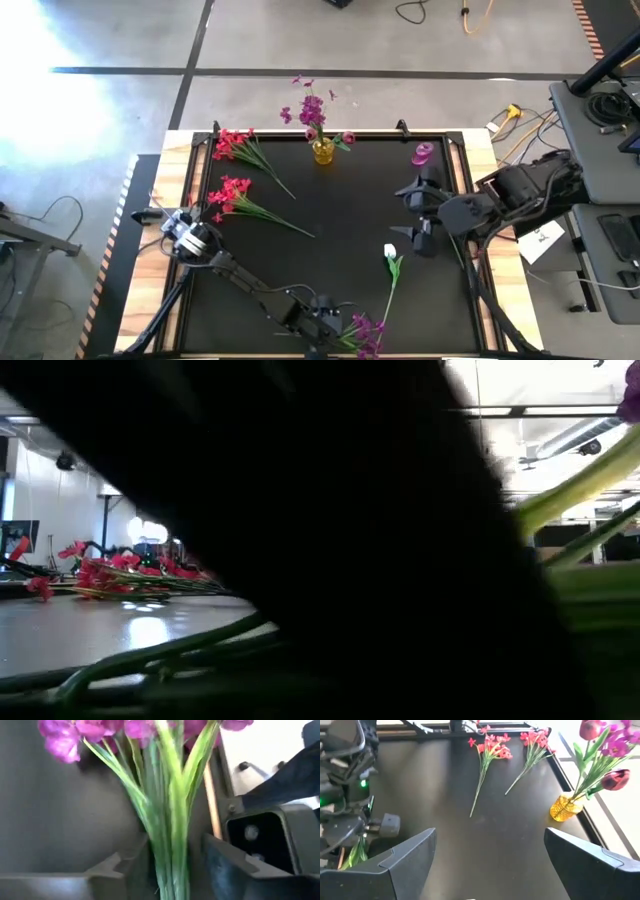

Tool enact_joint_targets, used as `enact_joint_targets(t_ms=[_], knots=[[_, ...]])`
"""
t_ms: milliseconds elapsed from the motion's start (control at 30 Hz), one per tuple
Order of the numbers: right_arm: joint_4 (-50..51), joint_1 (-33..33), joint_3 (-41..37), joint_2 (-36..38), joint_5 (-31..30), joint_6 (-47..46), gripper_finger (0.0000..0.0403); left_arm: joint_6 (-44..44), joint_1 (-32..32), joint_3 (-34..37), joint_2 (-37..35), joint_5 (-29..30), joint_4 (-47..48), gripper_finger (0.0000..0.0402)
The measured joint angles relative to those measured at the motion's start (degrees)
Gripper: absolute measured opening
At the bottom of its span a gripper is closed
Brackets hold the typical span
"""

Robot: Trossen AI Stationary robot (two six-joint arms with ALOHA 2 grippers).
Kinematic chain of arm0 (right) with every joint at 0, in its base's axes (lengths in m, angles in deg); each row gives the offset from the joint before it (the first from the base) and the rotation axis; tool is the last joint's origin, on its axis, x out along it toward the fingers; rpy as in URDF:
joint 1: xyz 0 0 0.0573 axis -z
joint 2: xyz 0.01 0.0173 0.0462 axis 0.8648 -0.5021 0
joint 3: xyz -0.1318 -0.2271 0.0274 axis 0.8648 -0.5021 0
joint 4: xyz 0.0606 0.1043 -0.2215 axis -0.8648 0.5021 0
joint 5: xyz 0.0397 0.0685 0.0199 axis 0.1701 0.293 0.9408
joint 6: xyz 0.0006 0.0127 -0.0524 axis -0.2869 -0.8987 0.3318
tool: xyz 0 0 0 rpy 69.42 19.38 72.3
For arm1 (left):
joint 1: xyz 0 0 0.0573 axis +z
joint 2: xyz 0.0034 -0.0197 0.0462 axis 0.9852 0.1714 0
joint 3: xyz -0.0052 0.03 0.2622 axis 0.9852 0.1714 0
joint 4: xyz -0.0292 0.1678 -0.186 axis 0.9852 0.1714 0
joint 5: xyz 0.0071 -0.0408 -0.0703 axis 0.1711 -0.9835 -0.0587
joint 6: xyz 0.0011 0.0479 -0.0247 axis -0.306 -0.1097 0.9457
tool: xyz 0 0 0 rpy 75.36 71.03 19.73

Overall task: Sort flowers into vase by color
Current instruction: Put the violet flowers into the yellow flower vase

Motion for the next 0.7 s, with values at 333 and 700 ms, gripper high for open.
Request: enact_joint_targets(t_ms=[333,700], knots=[[2.62,-0.11,0.0,6.16,-0.43,-0.71,0.0361,-0.36,1.96,-1.13,-3.52,2.78,12.92,0.0016],[0.03,0.18,-19.93,13.51,4.8,-5.48,0.0361,-5.97,14.55,13.62,-25.14,12.81,17.65,0.0004]])
